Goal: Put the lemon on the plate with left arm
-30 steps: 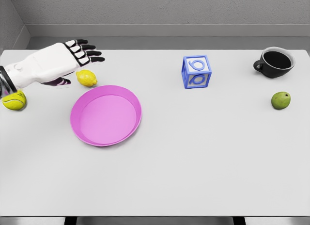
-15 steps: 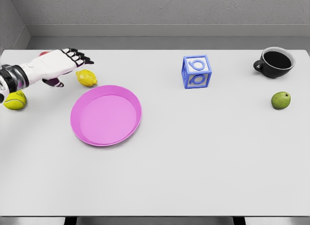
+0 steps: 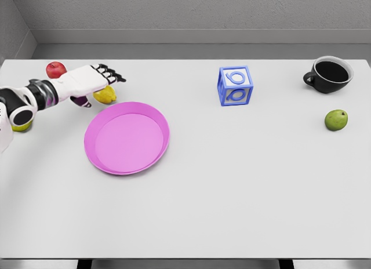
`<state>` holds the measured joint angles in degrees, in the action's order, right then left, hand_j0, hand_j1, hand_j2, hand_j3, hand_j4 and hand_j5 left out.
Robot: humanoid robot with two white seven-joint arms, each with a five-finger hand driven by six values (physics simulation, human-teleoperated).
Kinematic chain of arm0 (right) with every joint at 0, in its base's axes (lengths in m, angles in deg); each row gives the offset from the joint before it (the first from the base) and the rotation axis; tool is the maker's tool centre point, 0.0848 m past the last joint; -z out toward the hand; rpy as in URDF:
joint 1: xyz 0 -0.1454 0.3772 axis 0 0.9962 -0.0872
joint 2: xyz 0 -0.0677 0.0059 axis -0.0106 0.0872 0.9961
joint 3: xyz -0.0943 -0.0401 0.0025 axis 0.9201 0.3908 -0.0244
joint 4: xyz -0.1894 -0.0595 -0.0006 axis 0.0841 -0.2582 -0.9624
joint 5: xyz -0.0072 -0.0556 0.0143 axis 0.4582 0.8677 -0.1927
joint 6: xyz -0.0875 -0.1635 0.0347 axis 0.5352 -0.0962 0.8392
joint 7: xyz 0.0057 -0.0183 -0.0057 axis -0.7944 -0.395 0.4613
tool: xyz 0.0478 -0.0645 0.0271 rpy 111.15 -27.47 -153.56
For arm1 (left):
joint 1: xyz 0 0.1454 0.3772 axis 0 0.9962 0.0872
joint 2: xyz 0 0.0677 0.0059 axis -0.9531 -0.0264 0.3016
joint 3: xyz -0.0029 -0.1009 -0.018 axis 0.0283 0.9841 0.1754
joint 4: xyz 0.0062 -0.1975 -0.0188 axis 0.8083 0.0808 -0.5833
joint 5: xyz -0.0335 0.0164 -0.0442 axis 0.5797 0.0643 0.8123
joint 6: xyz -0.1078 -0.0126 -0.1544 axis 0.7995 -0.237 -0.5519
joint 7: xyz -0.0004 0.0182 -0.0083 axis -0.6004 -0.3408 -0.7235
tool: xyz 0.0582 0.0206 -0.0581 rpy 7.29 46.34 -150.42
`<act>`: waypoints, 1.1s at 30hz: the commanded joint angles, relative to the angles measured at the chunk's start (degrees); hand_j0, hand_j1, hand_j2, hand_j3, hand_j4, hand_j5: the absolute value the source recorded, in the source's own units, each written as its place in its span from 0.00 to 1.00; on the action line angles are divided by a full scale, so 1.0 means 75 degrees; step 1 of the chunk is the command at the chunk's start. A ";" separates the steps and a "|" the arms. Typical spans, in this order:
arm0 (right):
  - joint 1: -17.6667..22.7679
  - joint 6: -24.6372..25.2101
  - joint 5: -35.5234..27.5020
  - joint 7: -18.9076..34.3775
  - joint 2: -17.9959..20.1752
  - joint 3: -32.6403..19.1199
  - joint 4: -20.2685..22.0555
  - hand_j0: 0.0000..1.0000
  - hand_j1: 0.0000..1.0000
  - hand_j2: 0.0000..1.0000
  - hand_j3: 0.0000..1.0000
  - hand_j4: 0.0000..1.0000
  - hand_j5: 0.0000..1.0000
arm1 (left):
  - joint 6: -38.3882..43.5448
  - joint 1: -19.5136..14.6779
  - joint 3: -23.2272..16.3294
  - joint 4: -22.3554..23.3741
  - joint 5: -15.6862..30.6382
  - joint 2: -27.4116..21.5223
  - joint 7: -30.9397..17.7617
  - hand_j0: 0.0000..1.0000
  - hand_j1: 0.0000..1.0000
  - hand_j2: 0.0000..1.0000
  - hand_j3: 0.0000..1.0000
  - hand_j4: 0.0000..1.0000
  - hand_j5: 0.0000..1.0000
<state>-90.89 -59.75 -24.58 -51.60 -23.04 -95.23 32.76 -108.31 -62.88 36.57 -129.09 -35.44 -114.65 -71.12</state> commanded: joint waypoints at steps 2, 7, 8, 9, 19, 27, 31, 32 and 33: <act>0.0000 0.0000 -0.0004 0.0000 0.0000 0.0000 0.0000 1.00 1.00 1.00 1.00 1.00 1.00 | 0.0007 0.0000 0.0005 0.0255 -0.0054 0.0145 0.0004 1.00 1.00 1.00 1.00 1.00 1.00; 0.0000 0.0000 -0.0004 0.0000 0.0000 0.0000 0.0000 1.00 1.00 1.00 1.00 1.00 1.00 | 0.0007 0.0000 -0.0006 0.0255 -0.0523 0.0532 0.0004 1.00 1.00 1.00 1.00 1.00 1.00; 0.0000 0.0000 -0.0004 0.0000 0.0000 0.0000 0.0000 1.00 1.00 1.00 1.00 1.00 1.00 | 0.0007 0.0000 -0.0006 0.0255 -0.0535 0.0555 0.0004 1.00 1.00 1.00 1.00 1.00 1.00; 0.0000 0.0000 -0.0004 0.0000 0.0000 0.0000 0.0000 1.00 1.00 1.00 1.00 1.00 1.00 | 0.0007 -0.0012 -0.0018 0.0267 -0.0546 0.0556 0.0004 1.00 1.00 1.00 1.00 1.00 1.00; 0.0000 0.0000 -0.0004 0.0000 0.0000 0.0000 0.0000 1.00 1.00 1.00 1.00 1.00 1.00 | 0.0007 -0.0199 0.0005 0.0630 -0.0582 0.0462 0.0016 1.00 1.00 1.00 1.00 1.00 1.00; 0.0012 0.0000 -0.0004 0.0000 0.0000 0.0000 0.0000 1.00 1.00 1.00 1.00 1.00 1.00 | 0.0007 -0.0223 -0.0100 0.0618 -0.0640 0.0403 0.0004 0.82 0.82 0.82 0.82 0.82 0.82; 0.0000 0.0000 -0.0004 0.0000 0.0000 0.0000 0.0000 1.00 1.00 1.00 1.00 1.00 1.00 | 0.0007 -0.0281 -0.0100 0.0642 -0.0711 0.0309 0.0004 0.82 0.82 0.82 0.82 0.82 0.82; 0.0000 0.0000 -0.0004 0.0000 0.0000 0.0000 0.0000 1.00 1.00 1.00 1.00 1.00 1.00 | 0.0007 -0.0270 -0.0100 0.0642 -0.0722 0.0309 0.0004 0.83 0.83 0.83 0.83 0.83 0.83; 0.0000 0.0000 -0.0004 0.0000 0.0000 0.0000 0.0000 1.00 1.00 1.00 1.00 1.00 1.00 | 0.0007 -0.0270 -0.0100 0.0653 -0.0722 0.0309 0.0004 0.82 0.82 0.82 0.82 0.82 0.82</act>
<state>-90.89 -59.75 -24.58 -51.60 -23.05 -95.23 32.76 -108.31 -64.99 35.73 -124.29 -40.94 -112.17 -71.10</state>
